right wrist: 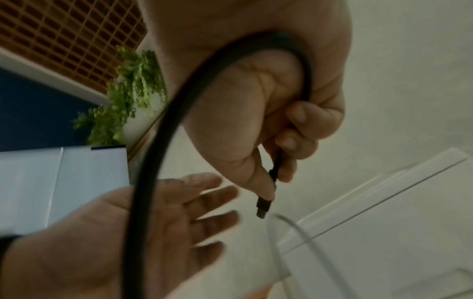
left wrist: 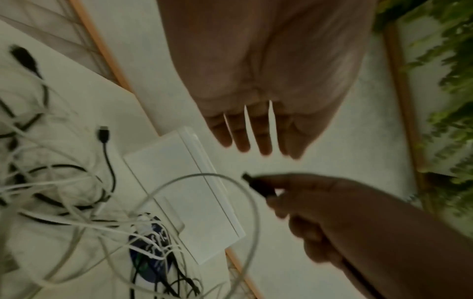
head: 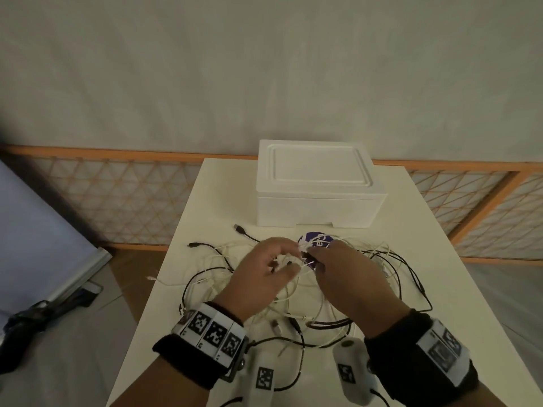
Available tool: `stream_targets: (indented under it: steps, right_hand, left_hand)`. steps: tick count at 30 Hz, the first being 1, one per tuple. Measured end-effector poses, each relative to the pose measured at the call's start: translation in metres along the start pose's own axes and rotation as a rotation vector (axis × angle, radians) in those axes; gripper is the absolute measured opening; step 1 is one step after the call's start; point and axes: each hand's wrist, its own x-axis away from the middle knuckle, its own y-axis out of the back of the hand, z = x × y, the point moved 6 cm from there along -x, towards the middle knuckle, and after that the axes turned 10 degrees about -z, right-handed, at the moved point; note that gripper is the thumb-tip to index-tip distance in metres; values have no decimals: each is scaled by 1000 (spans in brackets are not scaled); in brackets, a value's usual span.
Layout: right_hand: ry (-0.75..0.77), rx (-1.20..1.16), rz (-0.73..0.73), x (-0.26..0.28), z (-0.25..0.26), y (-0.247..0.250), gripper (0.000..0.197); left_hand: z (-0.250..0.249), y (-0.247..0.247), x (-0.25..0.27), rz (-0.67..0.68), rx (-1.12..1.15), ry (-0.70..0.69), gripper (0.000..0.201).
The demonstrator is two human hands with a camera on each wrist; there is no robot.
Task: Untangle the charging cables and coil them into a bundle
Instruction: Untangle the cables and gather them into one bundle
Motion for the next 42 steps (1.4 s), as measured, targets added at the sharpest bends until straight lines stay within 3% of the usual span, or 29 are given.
stream_targets:
  steps: [1,3,7,8,10,13,15,19,22,25,27,29,32,34,35,37,40,42]
  right_hand:
    - [19,-34,11,-1,6,3,28]
    - [68,-126,23,-3,17,9,28]
    - [-27,-380,-27,-5,13,25,41]
    - [-38,-399,-10,-4,11,25,40]
    - [-51,-455,16,-2,11,22,36]
    - [-69,-577,8,0,21,15,25]
    - [-75,-636,9,0,29,12,21]
    - [-125,-758,43,-4,32,4,16]
    - [-256,-933,177,4,18,-12,7]
    - [-372,-1195,290,18,5,-23,19]
    - [-310,-1089,349,21,2,-23,20]
    - [-133,-636,310,16,-5,-20,17]
    - [9,-136,181,5,-4,-10,21]
    - [94,-37,102,-2,17,-9,25]
    - [176,-5,69,-5,33,-11,26]
    - [350,57,0,-8,62,-15,25]
    - [375,-32,-8,-13,67,-17,24]
    - [401,-149,-45,-6,62,-12,26]
  left_hand:
    - [-6,-10,1,102,-67,-61,21]
    - [2,-19,1,185,-229,-74,16]
    - [56,-6,7,272,-536,172,16]
    - [61,-1,8,232,-478,231,12]
    - [56,-1,6,157,-144,328,20]
    - [30,-19,9,222,549,512,38]
    - [19,-25,9,202,720,538,39]
    - [20,-11,0,-84,874,548,35]
    - [41,37,-14,-412,1130,583,38]
    - [71,96,-21,-700,1239,581,39]
    - [87,125,-20,-815,1229,568,39]
    - [91,146,-18,-872,1103,522,38]
    - [69,148,-17,-708,575,370,32]
    - [44,109,-18,-396,40,260,29]
    - [33,79,-15,-217,-125,215,27]
    - [21,32,-6,-32,-210,188,26]
    - [26,13,3,-30,104,379,28]
    - [24,20,4,-16,0,326,30]
